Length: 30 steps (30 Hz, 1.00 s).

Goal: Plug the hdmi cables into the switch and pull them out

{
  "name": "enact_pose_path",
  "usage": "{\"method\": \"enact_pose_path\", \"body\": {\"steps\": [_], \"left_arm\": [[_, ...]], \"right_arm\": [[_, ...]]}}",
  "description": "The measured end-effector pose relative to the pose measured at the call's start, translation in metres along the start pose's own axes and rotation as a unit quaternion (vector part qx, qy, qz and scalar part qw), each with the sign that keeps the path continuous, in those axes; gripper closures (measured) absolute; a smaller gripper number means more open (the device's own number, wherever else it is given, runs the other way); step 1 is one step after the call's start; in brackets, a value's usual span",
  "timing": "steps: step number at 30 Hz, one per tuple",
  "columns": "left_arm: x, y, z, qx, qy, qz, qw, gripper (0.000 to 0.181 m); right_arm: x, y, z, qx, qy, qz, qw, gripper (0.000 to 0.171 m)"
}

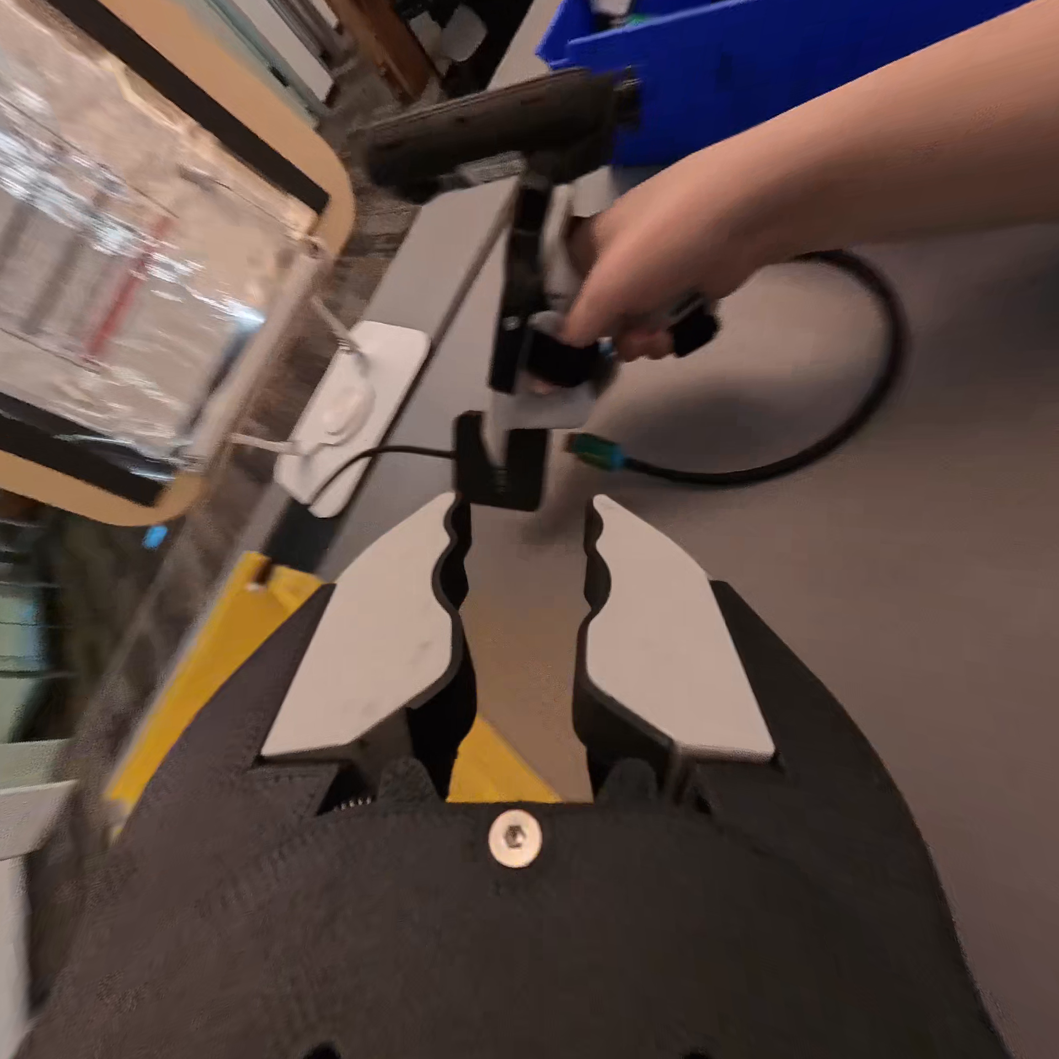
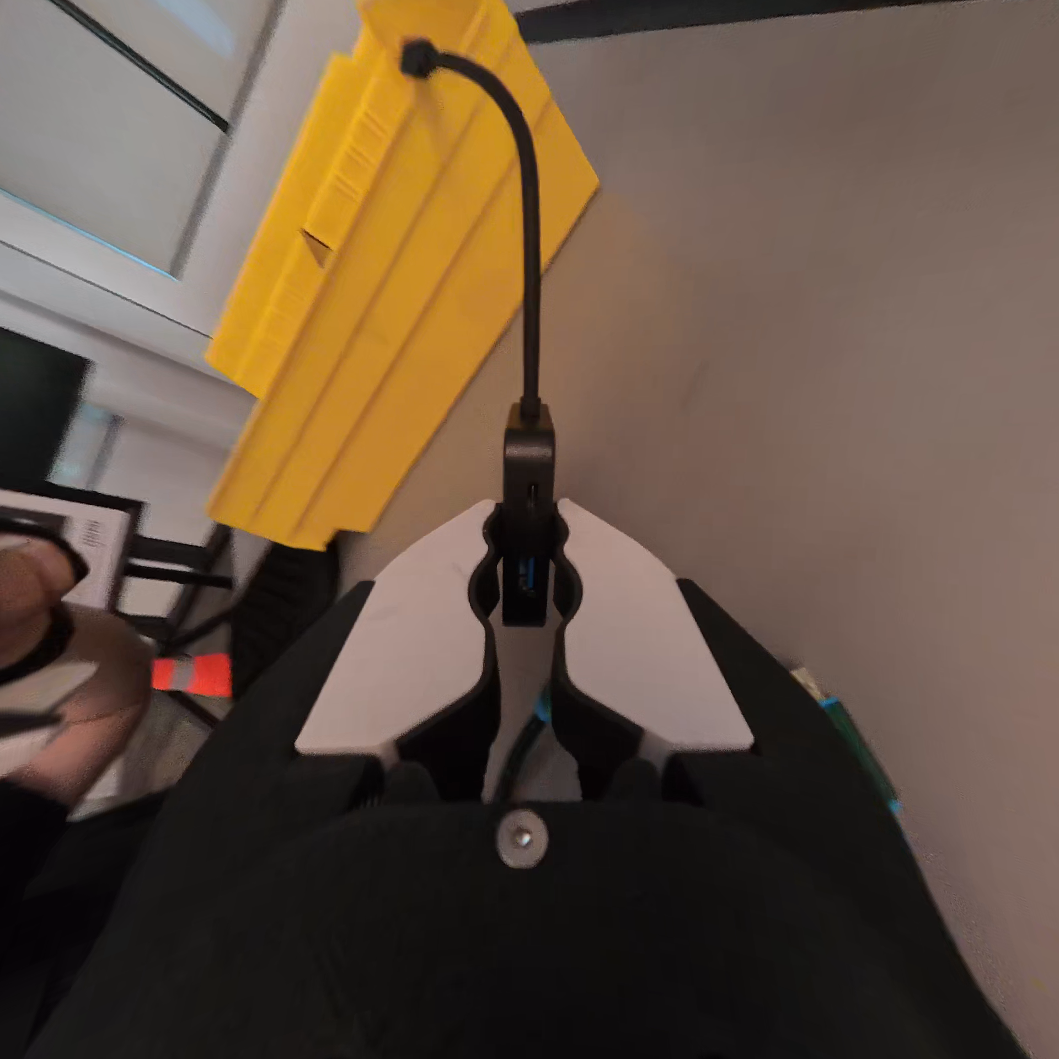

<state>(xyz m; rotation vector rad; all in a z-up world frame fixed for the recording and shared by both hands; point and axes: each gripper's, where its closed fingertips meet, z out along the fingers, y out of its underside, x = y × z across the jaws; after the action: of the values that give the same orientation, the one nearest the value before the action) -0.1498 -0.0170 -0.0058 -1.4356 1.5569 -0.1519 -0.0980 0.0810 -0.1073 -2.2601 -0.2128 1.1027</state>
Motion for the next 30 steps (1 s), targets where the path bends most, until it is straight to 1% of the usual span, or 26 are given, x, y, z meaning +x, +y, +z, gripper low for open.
{"method": "enact_pose_path", "body": {"steps": [3,4,7,9,10,12,14,16,17,19,21,24,26,30], "left_arm": [[0.038,0.010,0.013,0.024,0.038,-0.068,0.997,0.145],[0.048,0.014,0.020,0.028,0.050,-0.091,0.994,0.147],[0.069,0.026,0.042,0.019,0.080,-0.157,0.984,0.147],[0.077,0.027,0.052,0.023,0.098,-0.197,0.975,0.147],[0.079,0.027,0.056,0.022,0.105,-0.210,0.972,0.147],[0.081,0.025,0.058,0.024,0.117,-0.225,0.967,0.147],[0.080,0.023,0.056,0.035,0.118,-0.230,0.966,0.149],[0.076,0.024,0.054,0.039,0.112,-0.229,0.966,0.150],[0.074,0.026,0.053,0.039,0.111,-0.230,0.966,0.150],[0.071,0.025,0.050,0.051,0.113,-0.238,0.963,0.150],[0.066,0.019,0.045,0.077,0.111,-0.246,0.960,0.150],[0.058,0.011,0.035,0.119,0.105,-0.251,0.955,0.151],[0.055,0.009,0.031,0.133,0.101,-0.249,0.954,0.151],[0.056,0.010,0.029,0.135,0.102,-0.247,0.954,0.150]], "right_arm": [[0.023,0.009,0.001,-0.036,0.090,-0.066,0.993,0.156],[0.026,0.009,0.001,-0.036,0.097,-0.067,0.992,0.156],[0.022,0.015,0.003,-0.040,0.056,-0.004,0.998,0.156],[0.022,0.015,0.006,-0.024,0.035,0.055,0.998,0.156],[0.020,0.012,0.006,-0.009,0.016,0.078,0.997,0.156],[0.014,-0.006,-0.002,0.060,-0.026,0.133,0.989,0.157],[-0.001,-0.023,-0.016,0.113,-0.101,0.199,0.968,0.157],[-0.022,-0.035,-0.031,0.130,-0.202,0.258,0.936,0.157],[-0.032,-0.038,-0.037,0.120,-0.249,0.267,0.923,0.157],[-0.054,-0.039,-0.051,0.087,-0.335,0.255,0.903,0.157],[-0.068,-0.042,-0.065,0.076,-0.387,0.249,0.885,0.157],[-0.093,-0.039,-0.081,0.042,-0.445,0.219,0.867,0.157],[-0.107,-0.037,-0.090,0.025,-0.478,0.206,0.853,0.157],[-0.118,-0.035,-0.095,0.014,-0.495,0.192,0.848,0.156]]}}
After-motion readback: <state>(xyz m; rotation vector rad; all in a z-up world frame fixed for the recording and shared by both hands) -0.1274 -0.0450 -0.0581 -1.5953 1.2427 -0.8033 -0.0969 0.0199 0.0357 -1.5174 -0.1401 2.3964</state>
